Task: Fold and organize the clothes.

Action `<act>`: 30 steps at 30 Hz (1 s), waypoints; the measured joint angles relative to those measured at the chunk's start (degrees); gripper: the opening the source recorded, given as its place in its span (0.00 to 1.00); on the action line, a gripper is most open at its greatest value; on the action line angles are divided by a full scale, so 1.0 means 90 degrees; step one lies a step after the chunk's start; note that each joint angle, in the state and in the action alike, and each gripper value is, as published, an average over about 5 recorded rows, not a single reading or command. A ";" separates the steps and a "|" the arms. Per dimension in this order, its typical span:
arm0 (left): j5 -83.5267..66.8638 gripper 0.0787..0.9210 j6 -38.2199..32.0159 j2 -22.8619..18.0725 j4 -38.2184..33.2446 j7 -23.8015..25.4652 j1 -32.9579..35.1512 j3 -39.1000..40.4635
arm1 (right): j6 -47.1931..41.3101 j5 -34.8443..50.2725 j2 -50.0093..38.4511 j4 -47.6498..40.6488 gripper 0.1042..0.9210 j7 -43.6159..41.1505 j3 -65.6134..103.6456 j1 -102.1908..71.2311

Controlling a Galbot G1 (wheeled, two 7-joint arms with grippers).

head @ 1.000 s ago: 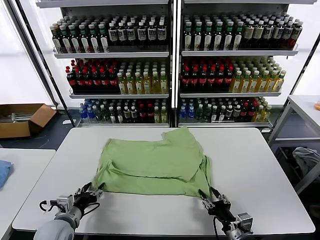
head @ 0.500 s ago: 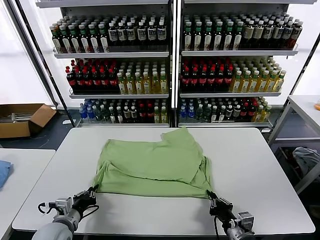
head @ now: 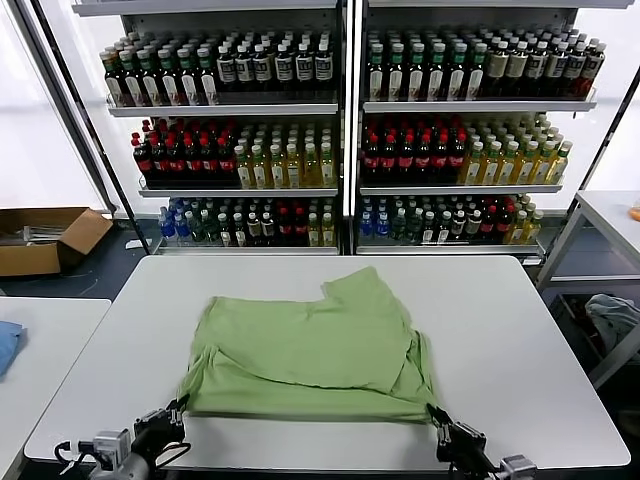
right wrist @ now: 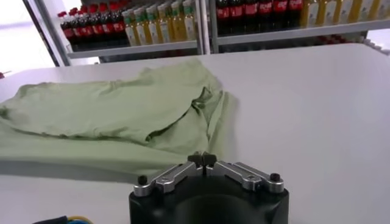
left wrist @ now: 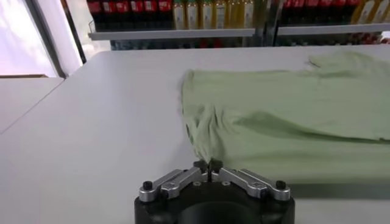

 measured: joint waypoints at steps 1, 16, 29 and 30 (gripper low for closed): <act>0.0027 0.01 0.0000 -0.0033 -0.0082 0.0020 0.0116 -0.0046 | 0.0017 -0.0014 0.0008 0.0051 0.00 -0.0022 0.0045 -0.0122; 0.0226 0.31 0.0000 -0.0341 -0.1047 0.0195 0.1048 -0.0574 | 0.0264 0.0281 -0.0061 0.0643 0.43 -0.0214 0.0470 -0.0474; -0.0309 0.75 -0.0003 0.0392 -0.0635 0.0503 0.0141 -0.0707 | -0.0058 0.0793 -0.0627 -0.0670 0.86 -0.0389 -0.0173 0.2452; -0.0362 0.78 -0.0003 0.0491 -0.0517 0.0521 0.0006 -0.0659 | -0.0101 0.0825 -0.0661 -0.0883 0.87 -0.0418 -0.0283 0.2763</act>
